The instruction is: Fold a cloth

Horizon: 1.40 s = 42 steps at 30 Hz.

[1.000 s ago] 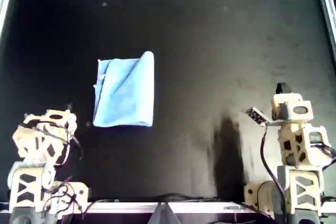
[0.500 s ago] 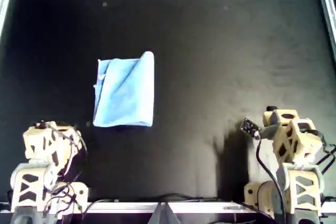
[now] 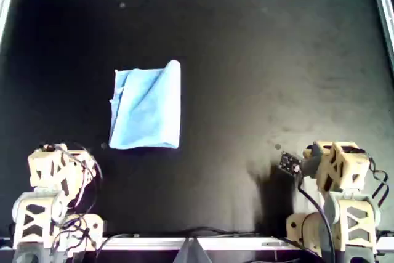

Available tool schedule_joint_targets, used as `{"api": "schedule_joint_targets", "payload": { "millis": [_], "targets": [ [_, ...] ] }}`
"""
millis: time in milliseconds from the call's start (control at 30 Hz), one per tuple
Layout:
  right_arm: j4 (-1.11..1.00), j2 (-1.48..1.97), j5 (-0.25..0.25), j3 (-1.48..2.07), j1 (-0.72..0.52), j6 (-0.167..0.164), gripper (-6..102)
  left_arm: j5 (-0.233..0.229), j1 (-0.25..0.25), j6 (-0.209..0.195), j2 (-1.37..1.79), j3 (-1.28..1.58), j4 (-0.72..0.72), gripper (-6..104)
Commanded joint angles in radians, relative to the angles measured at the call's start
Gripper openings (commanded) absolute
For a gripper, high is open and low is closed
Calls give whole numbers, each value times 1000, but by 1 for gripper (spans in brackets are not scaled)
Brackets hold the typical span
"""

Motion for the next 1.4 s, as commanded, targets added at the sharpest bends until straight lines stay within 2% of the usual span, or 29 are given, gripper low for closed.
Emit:
{"api": "schedule_joint_targets", "payload": {
  "millis": [0,67,133,233,300,400,467,667,1367],
  "targets": [
    [8,51,2,14,-11,-3,3,-5,11,-3,12,-11,2,74],
    [8,49,2,14,-20,-3,3,-6,11,-3,12,-11,2,74],
    [8,49,2,14,-41,-3,3,-38,11,-5,14,-11,2,74],
    [8,49,2,14,-58,-3,3,-160,9,-6,14,-11,2,74],
    [8,49,2,14,-60,-3,3,-202,2,-15,14,-11,3,74],
    [8,48,0,14,-60,9,3,-207,-23,-40,14,-11,3,74],
    [8,48,0,14,-60,9,3,-212,-32,-40,14,-11,3,74],
    [8,44,0,14,-58,-2,3,-212,-32,-40,12,-11,2,74],
    [8,41,-2,14,-49,8,3,-209,-31,-40,6,-11,-2,74]
  ]
}}
